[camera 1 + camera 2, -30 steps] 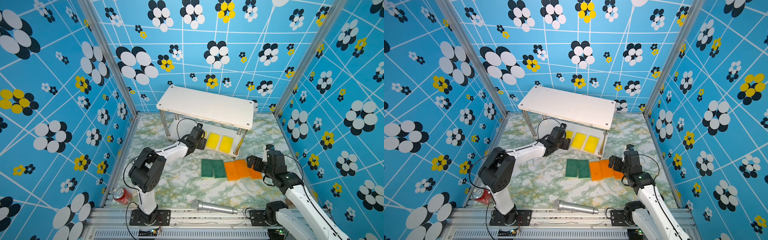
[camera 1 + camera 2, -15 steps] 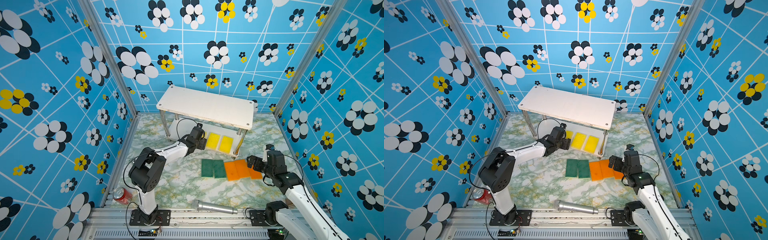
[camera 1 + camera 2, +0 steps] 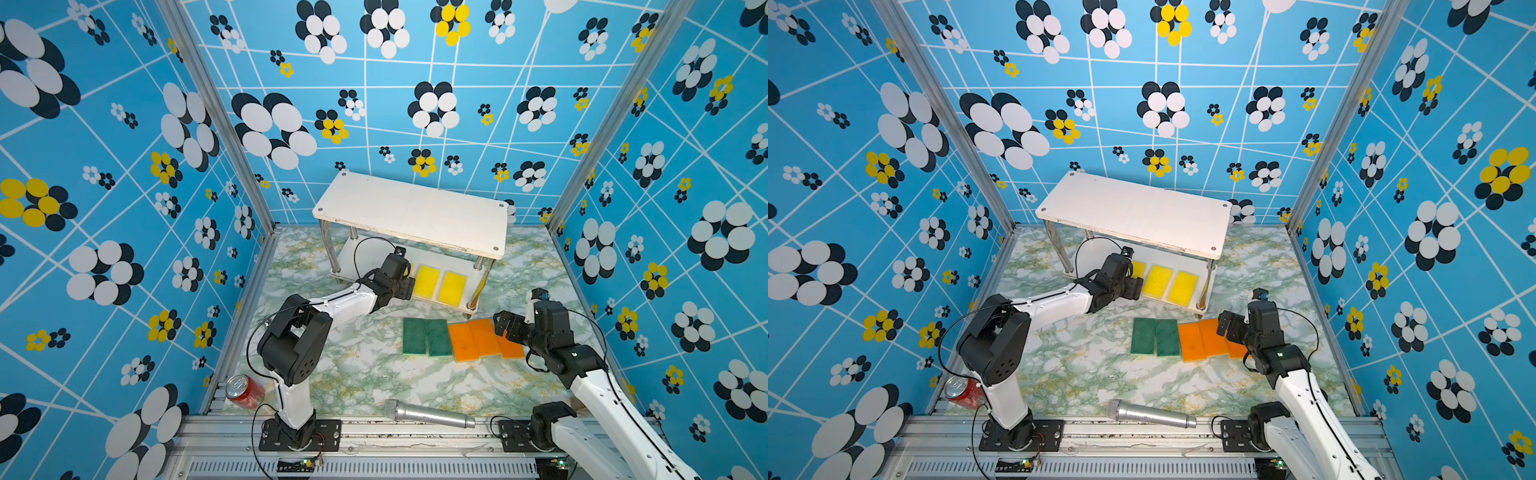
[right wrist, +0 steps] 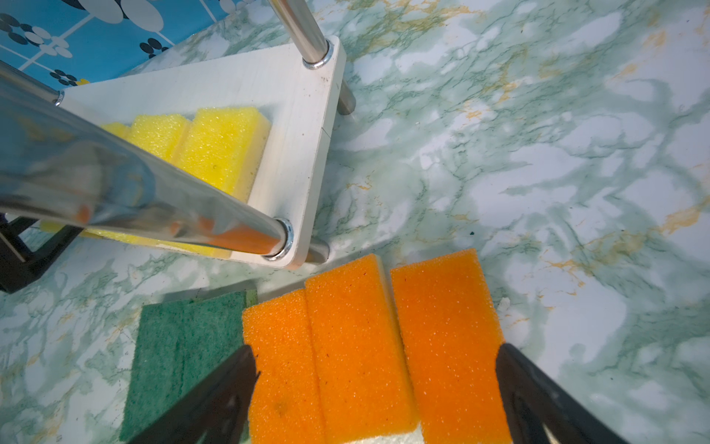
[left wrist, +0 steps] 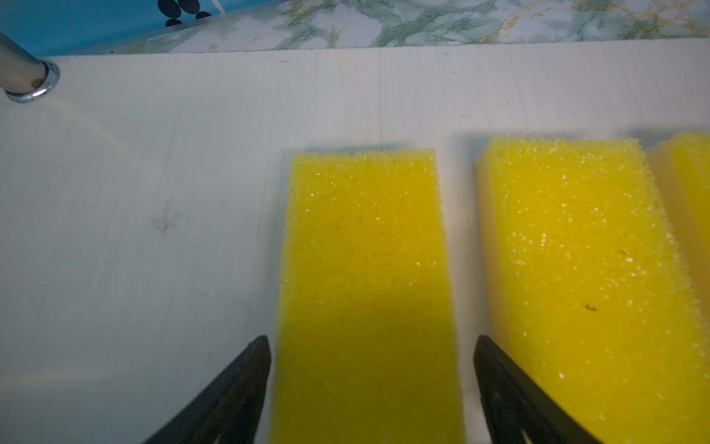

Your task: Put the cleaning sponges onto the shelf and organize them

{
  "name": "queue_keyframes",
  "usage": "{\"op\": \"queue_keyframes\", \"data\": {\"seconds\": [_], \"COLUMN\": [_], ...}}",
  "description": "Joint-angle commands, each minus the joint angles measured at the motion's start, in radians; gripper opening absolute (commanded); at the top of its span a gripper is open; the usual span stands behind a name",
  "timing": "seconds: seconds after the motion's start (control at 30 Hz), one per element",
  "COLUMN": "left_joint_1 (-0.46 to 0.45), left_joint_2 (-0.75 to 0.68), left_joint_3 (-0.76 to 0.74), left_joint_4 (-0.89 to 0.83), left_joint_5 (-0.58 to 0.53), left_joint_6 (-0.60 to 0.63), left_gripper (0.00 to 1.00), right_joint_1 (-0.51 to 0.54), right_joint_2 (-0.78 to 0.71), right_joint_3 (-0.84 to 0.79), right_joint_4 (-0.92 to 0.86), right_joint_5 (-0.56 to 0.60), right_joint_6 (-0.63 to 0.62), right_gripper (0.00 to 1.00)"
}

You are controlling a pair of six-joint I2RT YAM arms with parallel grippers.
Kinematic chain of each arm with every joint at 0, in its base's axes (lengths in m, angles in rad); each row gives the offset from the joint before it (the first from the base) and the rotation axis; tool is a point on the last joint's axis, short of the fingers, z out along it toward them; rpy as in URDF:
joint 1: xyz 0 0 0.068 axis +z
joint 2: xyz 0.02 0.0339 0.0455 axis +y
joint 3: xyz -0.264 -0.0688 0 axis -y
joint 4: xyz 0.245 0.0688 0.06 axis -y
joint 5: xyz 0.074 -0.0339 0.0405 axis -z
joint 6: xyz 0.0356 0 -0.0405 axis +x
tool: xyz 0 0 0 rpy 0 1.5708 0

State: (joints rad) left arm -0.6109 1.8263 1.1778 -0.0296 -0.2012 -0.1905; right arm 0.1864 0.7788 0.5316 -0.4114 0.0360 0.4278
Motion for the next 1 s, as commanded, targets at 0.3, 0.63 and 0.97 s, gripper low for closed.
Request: {"op": "queue_keyframes", "data": {"seconds": [0.3,0.63,0.97], "left_joint_1": [-0.013,-0.058,-0.096], "left_joint_2": [-0.094,-0.21,-0.432], "left_joint_3": [-0.024,-0.081,-0.236], "left_joint_4": [-0.002,-0.048,-0.123], "left_joint_5": [-0.033,-0.12,-0.129], "left_joint_6": [0.005,0.031,-0.044], "left_gripper": [0.92,0.99,0.99], "right_joint_1": [-0.008,-0.008,0.027], "right_joint_2": [-0.004,0.012,-0.017], "right_joint_3": [0.001,0.025,0.008], "right_joint_4": [-0.01,-0.043,-0.027], "right_joint_5": [0.008,0.009,-0.007], "right_joint_6": [0.002,-0.009,0.011], "right_gripper": [0.99,0.99,0.99]}}
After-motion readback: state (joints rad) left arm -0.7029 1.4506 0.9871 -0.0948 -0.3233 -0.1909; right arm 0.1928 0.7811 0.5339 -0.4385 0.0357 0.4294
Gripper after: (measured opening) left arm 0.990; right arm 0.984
